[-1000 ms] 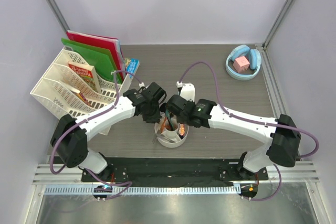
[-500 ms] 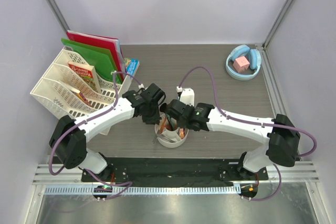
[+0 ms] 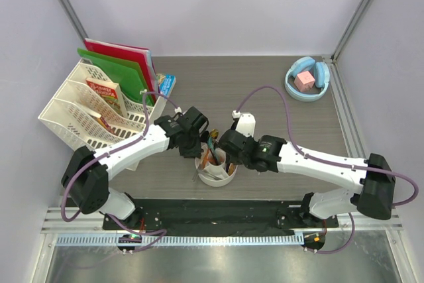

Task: Sort the eating utensils into containers
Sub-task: Place the knife in the storage box, then reset both arms

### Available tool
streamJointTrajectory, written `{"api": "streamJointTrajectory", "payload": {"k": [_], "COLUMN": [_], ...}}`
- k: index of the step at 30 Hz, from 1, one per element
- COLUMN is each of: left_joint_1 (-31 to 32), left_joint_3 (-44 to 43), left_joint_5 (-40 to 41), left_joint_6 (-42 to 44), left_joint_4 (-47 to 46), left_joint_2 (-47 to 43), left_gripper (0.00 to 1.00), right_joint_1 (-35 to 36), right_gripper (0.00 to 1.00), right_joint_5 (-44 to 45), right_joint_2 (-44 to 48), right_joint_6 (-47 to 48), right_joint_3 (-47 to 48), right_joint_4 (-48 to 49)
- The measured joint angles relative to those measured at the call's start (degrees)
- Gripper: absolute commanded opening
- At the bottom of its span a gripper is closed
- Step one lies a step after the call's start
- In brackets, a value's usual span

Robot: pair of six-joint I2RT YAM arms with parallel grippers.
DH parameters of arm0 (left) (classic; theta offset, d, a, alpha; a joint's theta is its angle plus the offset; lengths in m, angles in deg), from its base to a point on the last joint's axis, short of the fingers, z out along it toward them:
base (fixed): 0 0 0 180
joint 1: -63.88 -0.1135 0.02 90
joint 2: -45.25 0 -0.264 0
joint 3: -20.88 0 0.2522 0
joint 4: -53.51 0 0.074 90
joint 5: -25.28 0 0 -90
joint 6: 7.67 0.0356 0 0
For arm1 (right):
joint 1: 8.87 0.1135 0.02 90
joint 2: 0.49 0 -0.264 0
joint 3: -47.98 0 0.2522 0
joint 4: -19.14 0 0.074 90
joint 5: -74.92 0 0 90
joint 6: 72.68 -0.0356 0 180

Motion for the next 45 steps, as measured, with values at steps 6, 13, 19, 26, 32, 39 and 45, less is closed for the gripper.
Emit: {"api": "streamJointTrajectory", "payload": {"k": [6,13,19,26,32,39,45], "left_joint_1": [0.0,0.0,0.0,0.0,0.0,-1.3,-2.8], "left_joint_3": [0.0,0.0,0.0,-4.5,-8.9,-15.4,-20.7], "left_joint_5": [-0.1,0.1,1.0,0.1,-1.0,-0.9,-0.1], "left_joint_6": [0.0,0.3,2.4,8.3,9.8,11.7,14.2], "left_joint_4": [-0.1,0.0,0.0,0.7,-1.4,-3.6,-3.4], "left_joint_2": [0.0,0.0,0.1,5.2,10.4,17.2,21.9], "left_gripper": [0.17,0.20,0.20,0.00,0.00,0.00,0.00], "right_joint_1": [0.5,0.5,0.5,0.3,-0.2,-1.0,-1.9], "right_gripper": [0.50,0.63,0.64,0.63,0.63,0.64,0.65], "right_joint_5": [0.9,4.8,11.0,14.8,15.9,17.1,17.9], "right_joint_2": [0.7,6.9,17.2,20.7,20.3,20.3,21.7], "right_joint_6": [0.1,-0.7,-3.3,-6.3,-6.9,-7.2,-7.2], "right_joint_3": [0.0,0.9,2.0,1.3,1.2,1.2,0.5], "right_joint_4": [-0.1,-2.0,-7.1,-12.2,-13.5,-14.1,-15.4]}}
